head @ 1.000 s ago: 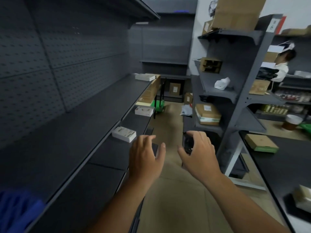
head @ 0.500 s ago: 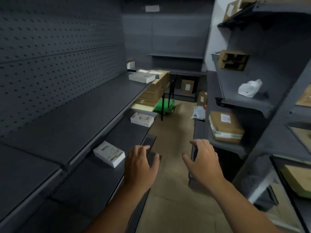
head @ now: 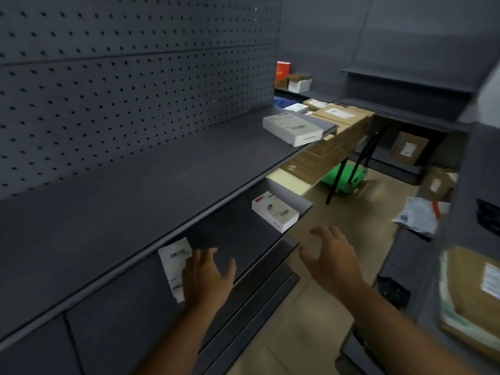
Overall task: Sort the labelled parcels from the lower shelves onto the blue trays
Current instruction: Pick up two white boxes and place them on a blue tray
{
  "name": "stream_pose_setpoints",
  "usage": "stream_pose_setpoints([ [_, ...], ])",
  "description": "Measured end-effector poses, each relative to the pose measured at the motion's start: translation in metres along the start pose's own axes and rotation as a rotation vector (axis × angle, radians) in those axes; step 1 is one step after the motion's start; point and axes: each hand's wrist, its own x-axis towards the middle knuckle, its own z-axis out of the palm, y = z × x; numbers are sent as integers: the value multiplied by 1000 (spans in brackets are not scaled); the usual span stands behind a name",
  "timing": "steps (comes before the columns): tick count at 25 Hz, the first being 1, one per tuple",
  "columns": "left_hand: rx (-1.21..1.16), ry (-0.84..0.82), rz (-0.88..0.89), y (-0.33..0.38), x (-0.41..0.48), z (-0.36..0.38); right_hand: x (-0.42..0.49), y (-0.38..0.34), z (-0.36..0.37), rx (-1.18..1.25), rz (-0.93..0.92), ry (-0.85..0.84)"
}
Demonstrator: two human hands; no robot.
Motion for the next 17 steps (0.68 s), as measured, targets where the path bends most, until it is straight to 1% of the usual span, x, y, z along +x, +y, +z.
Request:
stream_pose_setpoints([
  [5,150,40,-227,-23,51,45,90,40,55,-5,-36,-152],
  [9,174,168,-399,-41,68,71,158,63,97,1,-92,-170],
  [11,196,173,-468,-50,73,86,194,76,122,7,-102,-170],
  [14,217,210,-541,-60,77,107,242,98,159,-47,-65,-222],
  [17,229,240,-641,-66,73,119,270,116,190,-35,-85,-264],
])
